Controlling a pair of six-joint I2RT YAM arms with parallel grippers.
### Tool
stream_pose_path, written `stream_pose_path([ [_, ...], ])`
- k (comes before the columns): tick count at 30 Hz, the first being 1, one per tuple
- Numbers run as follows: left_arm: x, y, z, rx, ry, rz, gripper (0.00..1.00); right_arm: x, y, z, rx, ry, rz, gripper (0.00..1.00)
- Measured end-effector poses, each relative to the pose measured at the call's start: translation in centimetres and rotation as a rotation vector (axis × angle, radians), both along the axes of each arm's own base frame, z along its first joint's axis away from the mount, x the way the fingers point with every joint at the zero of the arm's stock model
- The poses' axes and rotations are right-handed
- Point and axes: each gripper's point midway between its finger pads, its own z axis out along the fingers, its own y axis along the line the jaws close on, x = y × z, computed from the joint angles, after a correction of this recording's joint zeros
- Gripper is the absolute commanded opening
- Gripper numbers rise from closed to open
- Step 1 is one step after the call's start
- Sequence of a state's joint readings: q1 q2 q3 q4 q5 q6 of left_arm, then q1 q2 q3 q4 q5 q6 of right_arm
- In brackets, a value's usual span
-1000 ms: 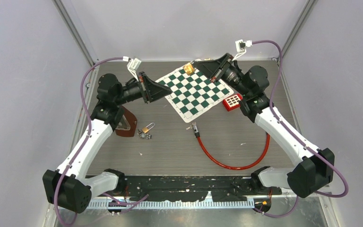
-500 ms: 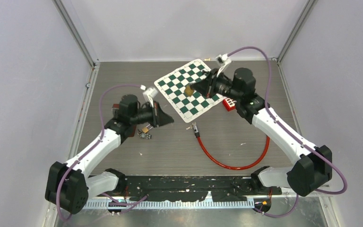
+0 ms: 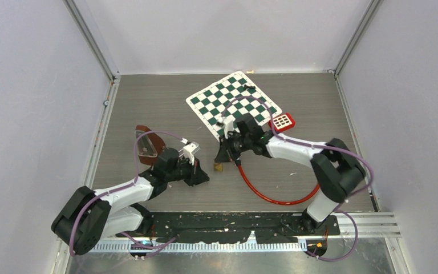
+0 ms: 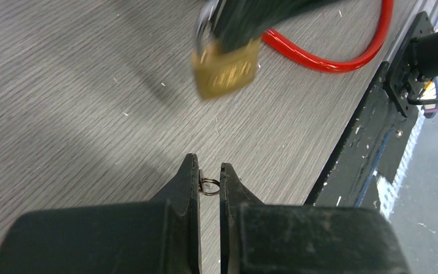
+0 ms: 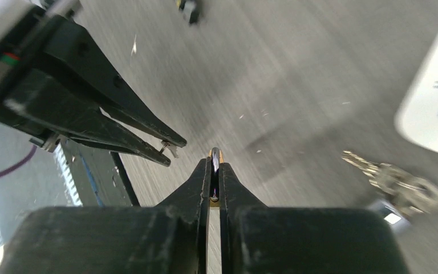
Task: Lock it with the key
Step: Place the key at the center of the board.
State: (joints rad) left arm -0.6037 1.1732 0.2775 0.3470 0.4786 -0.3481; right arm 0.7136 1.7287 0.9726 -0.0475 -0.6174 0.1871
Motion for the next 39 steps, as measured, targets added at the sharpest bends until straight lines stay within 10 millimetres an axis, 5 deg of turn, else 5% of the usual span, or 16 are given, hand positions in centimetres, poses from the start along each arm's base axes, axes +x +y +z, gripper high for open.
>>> stream_pose_path([
  [3, 0.3, -0.4, -0.4, -0.009, -0.029, 0.0, 0.06, -0.2, 0.6, -2.0, -0.009, 0.054, 0.016, 0.05],
  [7, 0.2, -0.3, -1.2, -0.004, -0.032, 0.002, 0.15, 0.2, 1.5, -2.3, 0.015, 0.075, 0.028, 0.05],
  [15, 1.2, 0.5, -0.7, 0.012, -0.083, 0.081, 0.56, 0.4, 2.5, -2.5, 0.031, 0.06, 0.054, 0.12],
  [22, 2.5, 2.0, 0.7, 0.036, -0.132, 0.194, 0.62, 0.2, 2.8, -2.9, -0.002, 0.042, 0.069, 0.24],
  [27, 3.3, 2.8, 2.7, 0.021, -0.189, 0.26, 0.64, -1.6, 2.4, -4.4, -0.068, 0.089, 0.097, 0.43],
  [32, 4.4, 4.1, 5.2, 0.006, -0.27, 0.35, 0.71, -1.5, 2.7, -3.7, -0.077, 0.092, 0.09, 0.62],
  [37, 5.4, 5.2, 8.0, -0.018, -0.342, 0.432, 0.81, -0.2, 2.2, -2.7, -0.116, 0.041, 0.023, 0.68],
  [39, 5.7, 5.7, 8.8, -0.018, -0.358, 0.464, 0.93, 0.8, 1.8, -1.7, -0.126, 0.004, -0.018, 0.67],
])
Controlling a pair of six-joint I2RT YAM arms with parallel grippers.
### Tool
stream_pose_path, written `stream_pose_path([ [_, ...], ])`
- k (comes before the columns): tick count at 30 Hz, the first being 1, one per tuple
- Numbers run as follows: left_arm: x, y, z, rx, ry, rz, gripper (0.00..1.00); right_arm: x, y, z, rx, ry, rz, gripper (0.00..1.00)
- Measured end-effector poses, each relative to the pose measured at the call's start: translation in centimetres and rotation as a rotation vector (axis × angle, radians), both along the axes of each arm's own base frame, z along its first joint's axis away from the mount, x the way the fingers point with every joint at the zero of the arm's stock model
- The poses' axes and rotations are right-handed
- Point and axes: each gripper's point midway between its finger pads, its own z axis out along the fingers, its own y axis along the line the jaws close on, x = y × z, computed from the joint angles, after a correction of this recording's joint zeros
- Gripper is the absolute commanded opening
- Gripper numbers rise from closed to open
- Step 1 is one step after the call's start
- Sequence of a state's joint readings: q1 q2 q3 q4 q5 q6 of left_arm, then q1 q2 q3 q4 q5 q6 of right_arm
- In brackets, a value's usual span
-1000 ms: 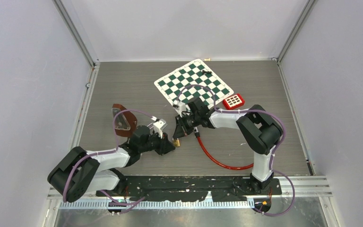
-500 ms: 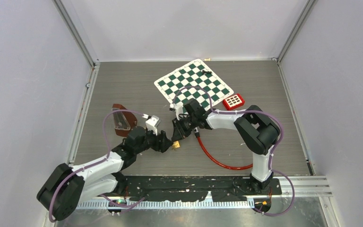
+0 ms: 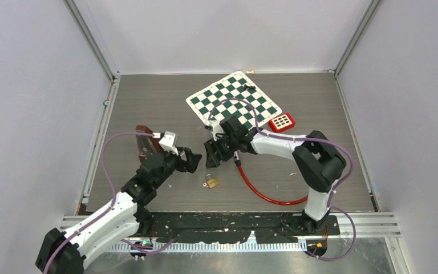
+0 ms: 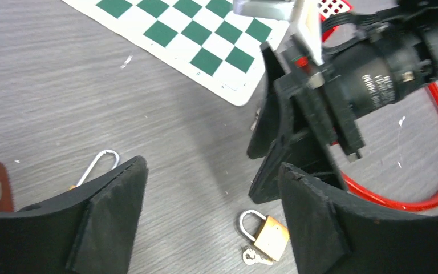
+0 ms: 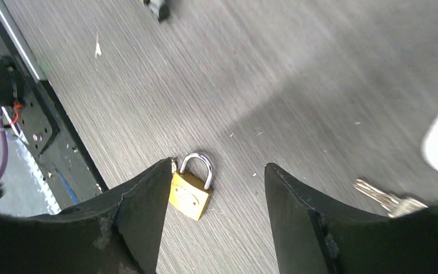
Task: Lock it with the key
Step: Place the key at the center of the board, then pick up the lock from the center of the board.
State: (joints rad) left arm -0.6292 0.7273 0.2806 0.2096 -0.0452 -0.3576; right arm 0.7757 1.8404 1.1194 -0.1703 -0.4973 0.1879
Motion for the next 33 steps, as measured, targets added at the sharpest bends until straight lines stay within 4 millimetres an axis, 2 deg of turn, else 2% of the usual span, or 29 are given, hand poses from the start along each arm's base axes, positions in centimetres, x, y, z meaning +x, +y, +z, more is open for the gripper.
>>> stream_pose_path([
  [1, 0.2, 0.3, 0.3, 0.0, -0.009, 0.018, 0.99, 0.5, -0.1, 0.7, 0.0, -0.024, -0.019, 0.65],
  [6, 0.9, 1.7, 1.5, -0.003, -0.027, 0.11, 1.0, 3.6, -1.7, 4.7, -0.018, -0.185, -0.168, 0.62],
  [9, 1.2, 2.3, 1.9, -0.016, -0.032, 0.152, 1.0, 5.7, -3.8, 6.3, -0.081, -0.284, -0.308, 0.63],
  [11, 1.3, 2.5, 1.8, -0.016, -0.029, 0.171, 0.99, 6.8, -5.5, 6.6, -0.143, -0.332, -0.397, 0.63],
  [14, 1.5, 2.6, 1.6, -0.015, -0.015, 0.185, 0.99, 7.6, -7.9, 5.7, -0.247, -0.361, -0.48, 0.63],
  [19, 2.1, 2.1, 2.2, -0.014, 0.0, 0.186, 0.99, 6.8, -10.3, 3.7, -0.354, -0.336, -0.516, 0.62],
  [25, 2.6, 1.5, 2.9, -0.013, 0.008, 0.178, 1.0, 5.7, -10.1, 1.3, -0.392, -0.269, -0.461, 0.59],
  [32, 2.5, 1.6, 2.5, 0.004, 0.028, 0.178, 1.0, 4.1, -9.7, -2.1, -0.437, -0.177, -0.361, 0.55],
  [33, 2.5, 1.6, 2.4, 0.006, 0.031, 0.178, 0.99, 3.9, -9.7, -2.6, -0.443, -0.165, -0.346, 0.52],
])
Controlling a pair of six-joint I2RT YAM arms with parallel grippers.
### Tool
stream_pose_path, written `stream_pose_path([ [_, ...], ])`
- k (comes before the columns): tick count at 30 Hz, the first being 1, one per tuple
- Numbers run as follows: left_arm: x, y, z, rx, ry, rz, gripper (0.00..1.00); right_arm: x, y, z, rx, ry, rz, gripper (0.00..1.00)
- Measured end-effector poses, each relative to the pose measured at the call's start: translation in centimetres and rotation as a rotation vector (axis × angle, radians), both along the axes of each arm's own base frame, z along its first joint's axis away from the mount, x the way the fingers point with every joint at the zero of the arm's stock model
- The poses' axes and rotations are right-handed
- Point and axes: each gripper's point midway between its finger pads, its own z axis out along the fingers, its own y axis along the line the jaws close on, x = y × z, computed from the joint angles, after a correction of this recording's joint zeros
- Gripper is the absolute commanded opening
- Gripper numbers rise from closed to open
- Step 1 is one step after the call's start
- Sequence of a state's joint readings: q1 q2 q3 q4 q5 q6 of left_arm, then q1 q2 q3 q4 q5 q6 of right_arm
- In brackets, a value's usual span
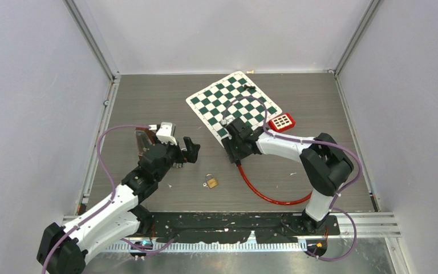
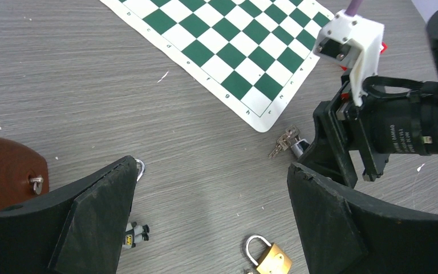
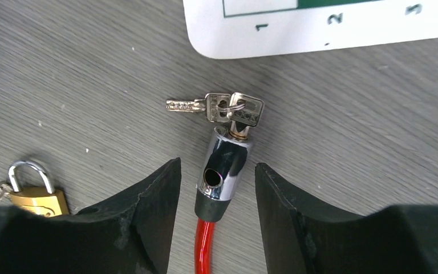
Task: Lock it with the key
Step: Pick up the lock from the center of the board.
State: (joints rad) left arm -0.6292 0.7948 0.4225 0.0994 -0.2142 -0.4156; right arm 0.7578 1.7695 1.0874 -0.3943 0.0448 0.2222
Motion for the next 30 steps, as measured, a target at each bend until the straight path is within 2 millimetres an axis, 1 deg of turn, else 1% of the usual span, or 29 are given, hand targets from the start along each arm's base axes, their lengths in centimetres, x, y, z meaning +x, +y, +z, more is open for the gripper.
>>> stream_pose_path([
  [1, 0.0, 0.0, -0.1, 0.002, 0.002, 0.0, 1.0, -0.2, 0.0, -0.3, -0.003, 0.012, 0.008, 0.5],
  [2, 0.0, 0.0, -0.1, 0.003, 0.004, 0.0, 0.99, -0.2, 0.0, -0.6, -0.009, 0.019, 0.018, 0.45],
  [3, -0.1, 0.1, -0.2, 0.004, 0.006, 0.0, 1.0, -0.2, 0.3, -0.5, -0.001, 0.021, 0.025, 0.42],
  [4, 0.0, 0.1, -0.2, 0.005, 0.006, 0.001, 0.99, -0.2, 0.5, -0.4, 0.005, 0.025, 0.031, 0.36],
  [5, -0.1, 0.1, -0.2, 0.005, 0.007, 0.001, 1.0, -0.2, 0.6, -0.4, 0.008, 0.025, 0.036, 0.33],
  [6, 0.0, 0.1, -0.2, 0.005, 0.007, 0.001, 1.0, -0.2, 0.7, -0.4, 0.009, 0.027, 0.043, 0.25],
  [7, 0.0, 0.1, -0.2, 0.005, 0.007, 0.002, 0.99, -0.2, 0.8, -0.4, 0.012, 0.029, 0.046, 0.21],
  [9, 0.0, 0.1, -0.1, 0.006, 0.008, 0.003, 0.99, -0.2, 0.9, -0.2, 0.014, 0.029, 0.052, 0.09],
  [11, 0.0, 0.1, 0.0, 0.006, 0.008, 0.003, 1.0, 0.0, 0.9, -0.1, 0.011, 0.023, 0.055, 0.06],
  [14, 0.0, 0.0, 0.6, 0.004, 0.006, 0.001, 1.0, 0.2, 0.9, 0.3, 0.002, 0.015, 0.061, 0.05],
  [16, 0.1, -0.1, 1.2, -0.001, -0.001, -0.005, 0.99, 0.5, 1.2, 1.1, 0.011, 0.006, 0.075, 0.05],
  [17, 0.1, -0.3, 1.6, -0.006, -0.005, -0.013, 0.99, 0.6, 1.5, 1.8, 0.024, -0.001, 0.085, 0.05],
  [18, 0.1, -0.4, 1.9, -0.01, -0.01, -0.017, 0.98, 0.8, 2.0, 2.7, 0.045, -0.011, 0.095, 0.05],
  [20, 0.0, -0.8, 2.7, -0.024, -0.022, -0.041, 0.98, 1.2, 3.1, 5.6, 0.105, -0.047, 0.12, 0.05],
  [22, -0.3, -1.2, 3.5, -0.042, -0.039, -0.07, 0.95, 1.9, 4.4, 9.8, 0.19, -0.111, 0.144, 0.05],
  [23, -0.4, -1.5, 4.1, -0.052, -0.049, -0.085, 0.94, 2.0, 4.8, 11.4, 0.222, -0.136, 0.152, 0.05],
  [25, -0.7, -1.9, 5.2, -0.071, -0.068, -0.114, 0.93, 2.5, 5.6, 16.3, 0.316, -0.217, 0.168, 0.05],
  [27, -0.9, -2.5, 6.8, -0.094, -0.093, -0.147, 0.93, 2.5, 6.0, 21.1, 0.411, -0.296, 0.182, 0.05],
  [28, -1.0, -2.9, 8.1, -0.112, -0.112, -0.173, 0.93, 2.5, 6.2, 23.3, 0.458, -0.333, 0.187, 0.05],
  [30, -1.3, -3.6, 10.2, -0.143, -0.145, -0.209, 0.94, 2.2, 6.2, 26.6, 0.536, -0.387, 0.199, 0.05],
])
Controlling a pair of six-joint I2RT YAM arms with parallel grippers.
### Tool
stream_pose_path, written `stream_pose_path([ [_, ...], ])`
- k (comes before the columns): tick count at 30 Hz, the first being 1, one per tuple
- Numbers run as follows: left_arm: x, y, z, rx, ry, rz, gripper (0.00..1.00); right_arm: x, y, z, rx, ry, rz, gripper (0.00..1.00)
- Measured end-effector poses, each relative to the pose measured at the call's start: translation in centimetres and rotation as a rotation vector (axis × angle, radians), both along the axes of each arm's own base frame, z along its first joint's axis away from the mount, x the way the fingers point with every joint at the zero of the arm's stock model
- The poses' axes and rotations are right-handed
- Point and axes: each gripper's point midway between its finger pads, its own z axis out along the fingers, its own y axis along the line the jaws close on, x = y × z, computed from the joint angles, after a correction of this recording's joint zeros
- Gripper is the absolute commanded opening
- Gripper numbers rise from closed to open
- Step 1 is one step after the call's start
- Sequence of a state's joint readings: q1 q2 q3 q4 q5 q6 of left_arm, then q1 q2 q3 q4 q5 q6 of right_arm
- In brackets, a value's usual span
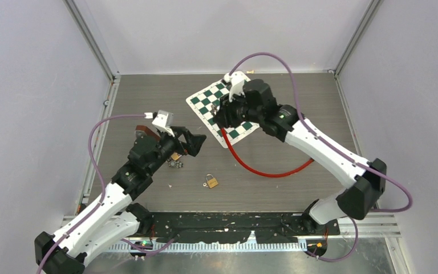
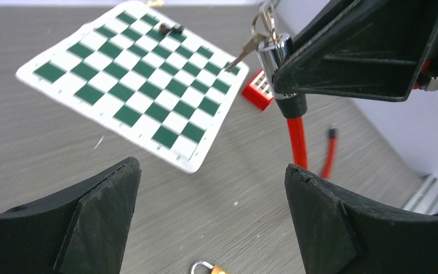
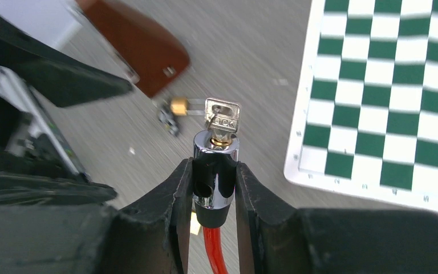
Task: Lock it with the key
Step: Pick up the lock from the center of the board.
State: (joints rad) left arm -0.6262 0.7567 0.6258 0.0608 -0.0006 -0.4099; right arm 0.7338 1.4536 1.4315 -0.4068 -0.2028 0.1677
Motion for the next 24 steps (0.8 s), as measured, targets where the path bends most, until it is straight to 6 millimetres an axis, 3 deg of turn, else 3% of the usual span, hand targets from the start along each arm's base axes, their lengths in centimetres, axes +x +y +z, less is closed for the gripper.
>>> stream_pose_path([
  [5, -0.1, -1.9, 5.5, -0.112, -0.061, -0.086, 0.92, -1.1, 0.0, 6.2, 0.19, -0.07, 0.041, 0.05],
  [10, -0.1, -4.3, 8.8, -0.196, -0.083, -0.203, 0.91, -1.9, -0.1, 9.6, 0.324, -0.09, 0.071, 0.05],
  [16, -0.9, -6.6, 10.4, -0.242, -0.085, -0.36, 0.81, -3.2, -0.4, 13.0, 0.435, -0.109, 0.109, 0.05],
  [24, -1.6, -8.4, 13.7, -0.353, -0.089, -0.525, 0.52, -4.8, -0.8, 14.8, 0.509, -0.139, 0.149, 0.05],
])
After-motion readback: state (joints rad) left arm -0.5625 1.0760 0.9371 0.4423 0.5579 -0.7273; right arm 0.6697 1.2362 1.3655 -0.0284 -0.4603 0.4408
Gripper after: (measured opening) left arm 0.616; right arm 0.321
